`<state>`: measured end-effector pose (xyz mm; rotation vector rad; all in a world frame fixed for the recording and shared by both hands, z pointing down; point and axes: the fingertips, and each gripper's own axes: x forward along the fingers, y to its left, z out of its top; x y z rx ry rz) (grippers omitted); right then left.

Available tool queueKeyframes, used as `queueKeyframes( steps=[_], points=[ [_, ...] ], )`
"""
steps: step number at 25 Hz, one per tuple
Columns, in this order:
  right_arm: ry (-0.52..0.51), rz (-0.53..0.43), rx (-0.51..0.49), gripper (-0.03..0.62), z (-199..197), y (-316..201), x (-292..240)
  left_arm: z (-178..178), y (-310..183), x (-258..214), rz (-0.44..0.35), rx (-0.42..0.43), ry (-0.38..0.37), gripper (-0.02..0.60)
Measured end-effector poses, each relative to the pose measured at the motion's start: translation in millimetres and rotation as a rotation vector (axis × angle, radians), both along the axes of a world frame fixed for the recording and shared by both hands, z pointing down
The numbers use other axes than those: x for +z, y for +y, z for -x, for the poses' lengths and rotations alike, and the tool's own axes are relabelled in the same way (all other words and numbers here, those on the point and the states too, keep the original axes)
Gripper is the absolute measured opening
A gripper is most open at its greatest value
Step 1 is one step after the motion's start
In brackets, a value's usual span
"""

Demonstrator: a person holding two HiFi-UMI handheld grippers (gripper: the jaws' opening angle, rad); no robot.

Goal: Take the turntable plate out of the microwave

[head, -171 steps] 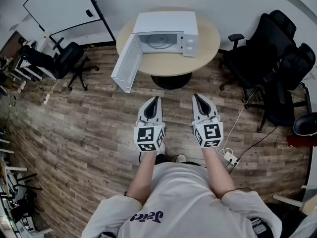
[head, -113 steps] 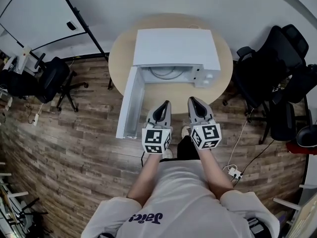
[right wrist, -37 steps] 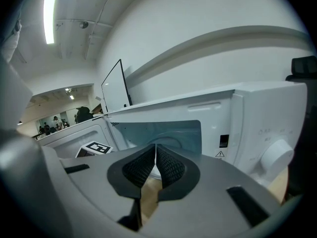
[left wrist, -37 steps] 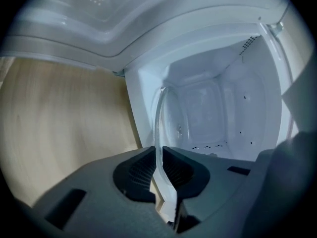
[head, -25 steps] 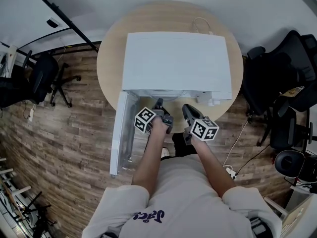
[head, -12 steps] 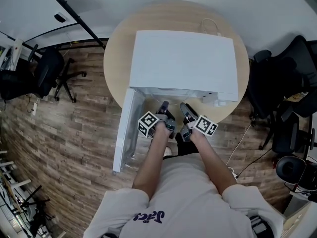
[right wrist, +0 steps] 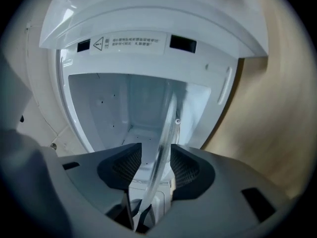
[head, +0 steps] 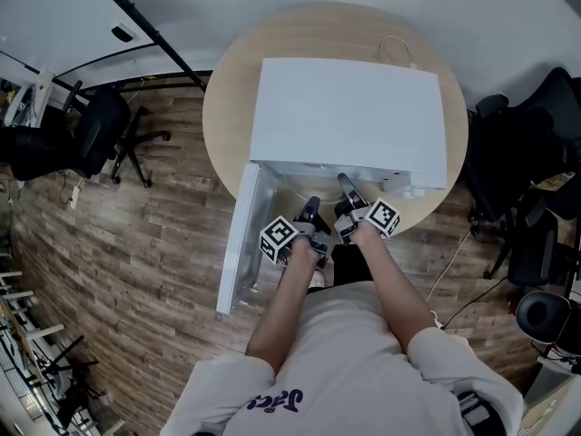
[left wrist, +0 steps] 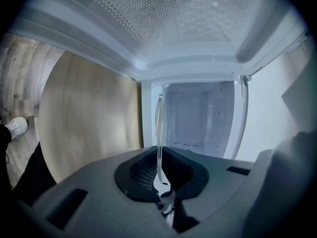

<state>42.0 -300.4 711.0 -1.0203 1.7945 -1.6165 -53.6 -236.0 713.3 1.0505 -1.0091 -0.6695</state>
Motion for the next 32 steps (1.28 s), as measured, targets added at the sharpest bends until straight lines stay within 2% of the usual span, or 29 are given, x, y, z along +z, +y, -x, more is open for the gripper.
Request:
queueKeyframes(
  steps=[7,12,16,20,27,32],
  points=[
    [-0.023,-0.011,0.016,0.150,4.1,-12.8,-0.3,-2.5,12.2,-5.2,-0.009,0.024,-0.007,0.035],
    [-0.049,0.025,0.014,0.120,5.7,-11.0,3.9,-2.5,21.1,-3.5,0.000,0.023,0.005,0.035],
    [-0.072,0.102,0.021,0.067,3.9,-5.9,12.8,-2.5,24.9,-0.5,0.009,0.020,0.007,0.035],
    [-0.139,0.120,0.041,0.032,3.2,1.3,17.5,-3.1,34.0,6.4,0.022,0.018,0.013,0.035],
    [-0.180,0.147,0.076,0.032,-3.2,21.8,21.2,-4.6,48.9,7.0,0.003,0.037,-0.021,0.035],
    [-0.199,0.154,0.101,0.032,-13.8,33.1,17.5,-11.2,54.4,-0.9,-0.065,0.080,0.011,0.037]
  ],
)
